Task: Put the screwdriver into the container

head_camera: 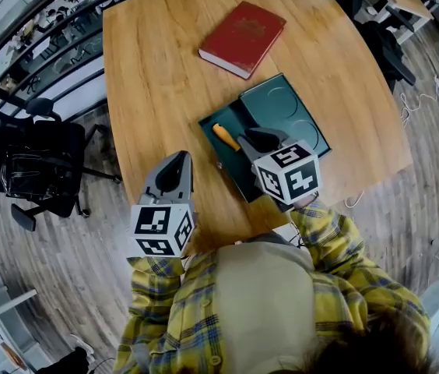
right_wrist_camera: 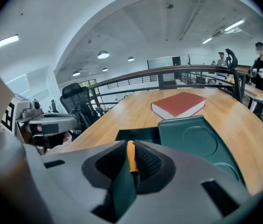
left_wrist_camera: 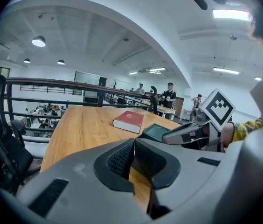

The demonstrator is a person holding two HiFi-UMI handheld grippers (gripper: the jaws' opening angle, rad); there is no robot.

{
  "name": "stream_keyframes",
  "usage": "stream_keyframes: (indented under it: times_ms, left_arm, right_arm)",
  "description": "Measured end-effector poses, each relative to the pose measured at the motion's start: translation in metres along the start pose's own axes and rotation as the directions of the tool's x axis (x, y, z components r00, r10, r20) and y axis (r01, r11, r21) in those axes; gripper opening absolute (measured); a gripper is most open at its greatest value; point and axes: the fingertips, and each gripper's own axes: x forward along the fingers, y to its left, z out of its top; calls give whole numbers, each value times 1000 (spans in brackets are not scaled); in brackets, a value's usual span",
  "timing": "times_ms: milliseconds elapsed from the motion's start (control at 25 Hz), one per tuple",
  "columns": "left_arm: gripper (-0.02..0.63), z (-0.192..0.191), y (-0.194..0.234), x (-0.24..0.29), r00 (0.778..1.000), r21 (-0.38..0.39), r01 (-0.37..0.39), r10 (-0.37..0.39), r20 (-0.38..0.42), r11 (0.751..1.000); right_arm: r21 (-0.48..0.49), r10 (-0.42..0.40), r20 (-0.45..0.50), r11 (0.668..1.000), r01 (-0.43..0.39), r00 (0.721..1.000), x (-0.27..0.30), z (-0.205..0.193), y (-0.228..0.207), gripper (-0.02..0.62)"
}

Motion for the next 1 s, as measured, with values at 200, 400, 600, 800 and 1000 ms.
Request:
stream_keyframes:
  times_ms: [200, 400, 600, 800, 1000]
  left_arm:
    - [11, 1, -3, -1, 1000, -1, -1, 1, -3, 1000]
    - [11, 1, -4, -4, 1000, 1, -5, 5, 5, 1000]
    - [11, 3, -7, -7, 1000, 3, -7, 7, 13, 1000]
    - [11, 4, -6, -11, 1000, -3, -13, 13, 22, 1000]
    - [11, 5, -7, -14, 999, -7, -18, 18, 30, 1000]
  right_arm:
    - [37, 7, 54, 999, -9, 999, -10, 5, 2, 112]
    - [66, 9, 92, 998, -16, 996, -17, 5, 5, 110]
    - [95, 5, 131, 995, -18, 991, -27, 6, 7, 101]
    - [109, -7, 157, 994, -10, 988, -33, 5, 10, 89]
    - [115, -3, 182, 993, -18, 983, -38, 6, 14, 75]
